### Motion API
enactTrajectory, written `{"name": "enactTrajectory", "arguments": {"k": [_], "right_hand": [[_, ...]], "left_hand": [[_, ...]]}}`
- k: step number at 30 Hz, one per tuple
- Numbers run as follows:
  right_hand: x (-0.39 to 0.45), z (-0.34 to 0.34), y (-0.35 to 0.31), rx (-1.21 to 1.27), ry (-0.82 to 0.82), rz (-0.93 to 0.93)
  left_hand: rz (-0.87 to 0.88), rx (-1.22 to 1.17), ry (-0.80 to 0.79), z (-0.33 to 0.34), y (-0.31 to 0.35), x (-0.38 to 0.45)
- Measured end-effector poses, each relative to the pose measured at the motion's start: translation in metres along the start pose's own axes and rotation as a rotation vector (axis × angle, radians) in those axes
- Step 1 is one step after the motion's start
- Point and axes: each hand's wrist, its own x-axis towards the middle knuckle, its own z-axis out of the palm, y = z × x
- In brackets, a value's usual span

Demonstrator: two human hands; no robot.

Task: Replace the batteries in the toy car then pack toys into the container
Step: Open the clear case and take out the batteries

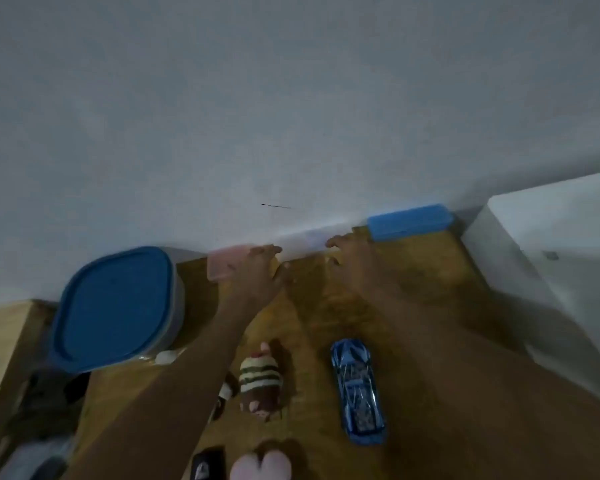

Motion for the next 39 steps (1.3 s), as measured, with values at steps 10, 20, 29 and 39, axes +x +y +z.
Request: {"name": "enactTrajectory", "arguments": {"k": [10,20,29,39], "right_hand": [[0.036,0.064,0.034,-0.033,0.115,0.190],[0.057,0.044,0.027,-0.035,0.310,0.137],[0.071,0.045,0.013,-0.036,0.391,0.207],[0.062,0.080,0.028,-0.094,0.116,-0.198]], "left_hand": [[-0.051,-0.122,0.127,0.060,-0.020,0.045],[-0.089,-0.277,0.216,0.064,-0.016,0.036],[-0.093,-0.322,0.228,0.053,-0.012,0.029],[-0.004,-0.289,0.160,0.064,-0.034,0.042]]}}
